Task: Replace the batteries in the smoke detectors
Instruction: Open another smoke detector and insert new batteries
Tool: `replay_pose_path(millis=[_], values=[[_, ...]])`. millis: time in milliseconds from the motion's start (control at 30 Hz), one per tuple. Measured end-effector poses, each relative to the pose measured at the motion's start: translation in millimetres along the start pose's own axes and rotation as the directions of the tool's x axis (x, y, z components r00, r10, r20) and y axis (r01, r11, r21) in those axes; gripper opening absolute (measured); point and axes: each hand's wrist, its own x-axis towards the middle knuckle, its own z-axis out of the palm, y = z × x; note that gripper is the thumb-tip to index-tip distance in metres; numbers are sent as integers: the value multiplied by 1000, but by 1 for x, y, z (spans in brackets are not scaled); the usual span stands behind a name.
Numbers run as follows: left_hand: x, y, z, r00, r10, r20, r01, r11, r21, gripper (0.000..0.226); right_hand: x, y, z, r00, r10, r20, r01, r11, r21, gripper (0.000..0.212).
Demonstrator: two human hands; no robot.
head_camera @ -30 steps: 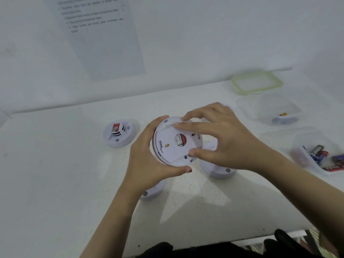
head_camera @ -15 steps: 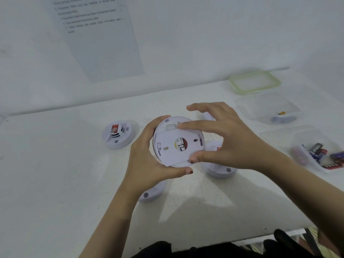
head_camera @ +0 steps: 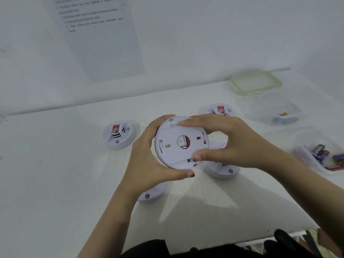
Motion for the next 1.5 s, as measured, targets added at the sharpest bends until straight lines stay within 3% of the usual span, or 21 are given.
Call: replay_pose_path(millis=[500,667,933,1067,1167,1267,1333,1400,1500], values=[[-2,3,0,1000,-14,20,16,993,-116,97,-1,-5,-7,977,148,157,-192,926,325,59],[-1,2,-1,999,-22,37,25,997,-78,100,-3,-2,0,970,181,165,-236,866,440,58],[0,0,-1,997,-24,75,21,999,37,107,-5,-8,0,965,229,128,-261,886,385,55],[0,1,0,999,9,51,-12,998,62,103,-4,-7,-2,970,202,132,-229,944,240,61],[1,4,-1,999,11,40,-12,999,46,103,-5,-6,-2,991,105,78,-111,991,76,69],[1,7,-2,999,1,42,-3,998,67,104,-5,-4,-4,1000,17,8,-15,991,-134,70],[1,8,-2,999,-1,39,-1,998,67,106,-4,-5,-7,1000,-14,-12,11,983,-182,66],[0,10,-2,999,3,34,-5,999,39,101,-2,-7,-10,1000,10,-2,-10,994,-105,62],[-1,13,-4,999,23,40,-22,1000,-8,99,0,-9,-8,987,124,100,-151,927,342,58]])
